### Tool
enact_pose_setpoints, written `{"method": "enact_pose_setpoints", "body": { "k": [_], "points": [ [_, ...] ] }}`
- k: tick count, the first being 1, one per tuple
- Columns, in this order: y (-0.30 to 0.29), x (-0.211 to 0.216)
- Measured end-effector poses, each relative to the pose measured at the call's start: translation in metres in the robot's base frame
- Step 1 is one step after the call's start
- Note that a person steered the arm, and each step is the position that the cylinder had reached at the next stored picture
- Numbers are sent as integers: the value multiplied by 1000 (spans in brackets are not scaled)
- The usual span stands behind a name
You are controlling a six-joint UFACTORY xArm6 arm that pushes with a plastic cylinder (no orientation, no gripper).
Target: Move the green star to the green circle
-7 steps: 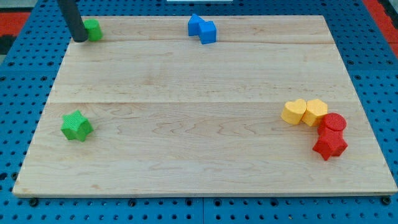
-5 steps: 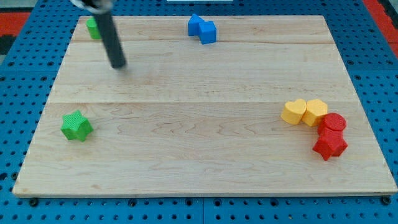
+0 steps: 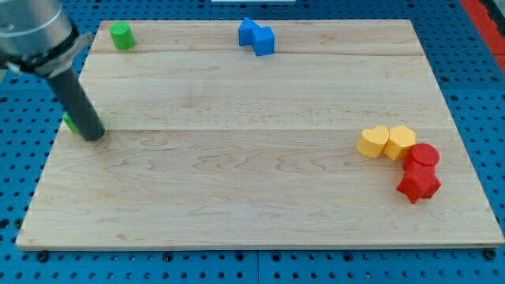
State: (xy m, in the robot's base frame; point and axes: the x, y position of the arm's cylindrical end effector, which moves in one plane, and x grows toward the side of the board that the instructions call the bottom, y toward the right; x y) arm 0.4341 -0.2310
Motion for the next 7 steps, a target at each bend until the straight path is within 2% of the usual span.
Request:
{"method": "enact_pose_setpoints", "body": {
  "k": [1,2,3,4,5,7],
  "points": [
    [36,-25],
    [57,13],
    [41,17],
    [-31,21],
    [-34,-25],
    [-1,-136]
  ]
}}
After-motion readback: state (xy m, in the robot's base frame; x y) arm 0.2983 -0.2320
